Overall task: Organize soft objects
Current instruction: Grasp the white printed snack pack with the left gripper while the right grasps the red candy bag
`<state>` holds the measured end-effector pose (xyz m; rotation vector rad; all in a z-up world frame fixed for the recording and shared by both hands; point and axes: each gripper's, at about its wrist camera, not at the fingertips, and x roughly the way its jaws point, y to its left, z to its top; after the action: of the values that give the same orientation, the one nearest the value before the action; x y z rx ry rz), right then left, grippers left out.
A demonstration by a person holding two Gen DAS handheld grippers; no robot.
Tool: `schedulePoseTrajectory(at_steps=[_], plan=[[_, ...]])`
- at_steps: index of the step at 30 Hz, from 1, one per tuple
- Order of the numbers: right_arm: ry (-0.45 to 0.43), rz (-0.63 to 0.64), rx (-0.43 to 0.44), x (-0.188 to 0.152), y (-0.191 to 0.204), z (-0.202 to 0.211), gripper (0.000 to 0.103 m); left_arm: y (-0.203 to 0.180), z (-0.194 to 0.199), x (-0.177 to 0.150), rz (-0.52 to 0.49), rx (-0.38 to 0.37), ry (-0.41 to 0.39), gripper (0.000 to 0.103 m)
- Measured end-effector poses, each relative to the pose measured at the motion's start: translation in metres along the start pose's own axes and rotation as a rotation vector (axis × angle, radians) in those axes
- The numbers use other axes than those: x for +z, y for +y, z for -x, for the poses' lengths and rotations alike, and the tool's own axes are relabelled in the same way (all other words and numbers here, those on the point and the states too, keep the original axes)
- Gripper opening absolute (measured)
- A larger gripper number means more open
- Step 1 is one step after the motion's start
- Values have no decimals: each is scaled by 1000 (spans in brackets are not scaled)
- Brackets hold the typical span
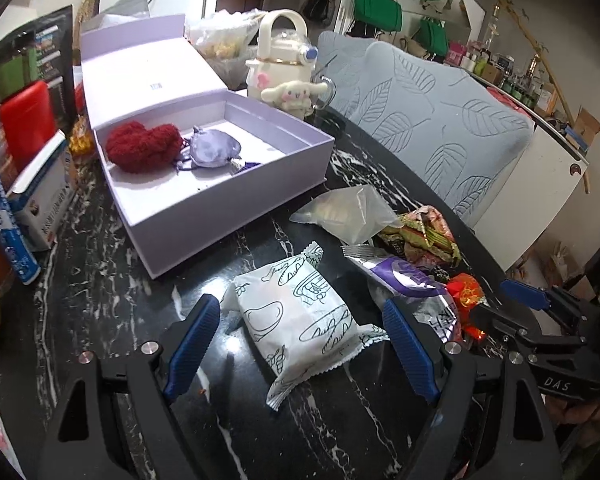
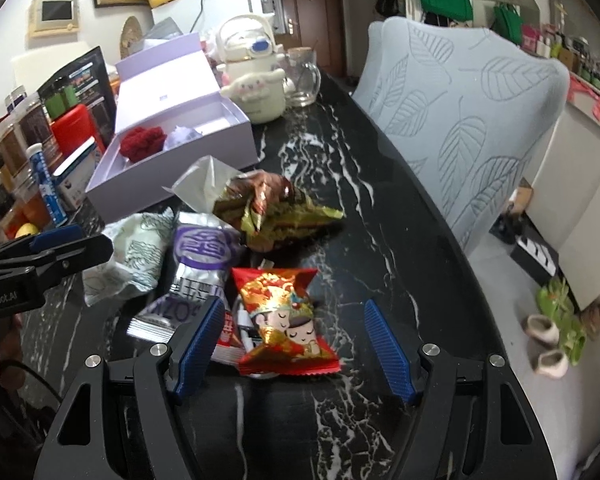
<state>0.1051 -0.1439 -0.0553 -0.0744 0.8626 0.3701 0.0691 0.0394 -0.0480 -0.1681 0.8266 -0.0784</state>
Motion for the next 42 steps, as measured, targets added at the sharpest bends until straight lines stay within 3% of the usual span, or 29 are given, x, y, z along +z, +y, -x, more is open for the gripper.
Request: schedulePoseTrajectory(at_steps=[14,19,32,33,36,42], plan=[[39,-47,80,-3,-10,-25,58,4,-34,3,27,0,77,84],[39,-44,113,-4,-9,-26,36,6,-47,1,46,-10,124,84],[18,-52,113,-3,-13,-22,34,4,-56,3,48,2,135,84],[15,-54,115,-2,-13,-21,34,4,-56,3,44,4,130,82],[11,-57,113,-2,-13,-19,34,2,-52,1,25,10,117,59],[-3,-53,104,-2,-11,-14,34,-2,-44,-4,0,7,94,50]])
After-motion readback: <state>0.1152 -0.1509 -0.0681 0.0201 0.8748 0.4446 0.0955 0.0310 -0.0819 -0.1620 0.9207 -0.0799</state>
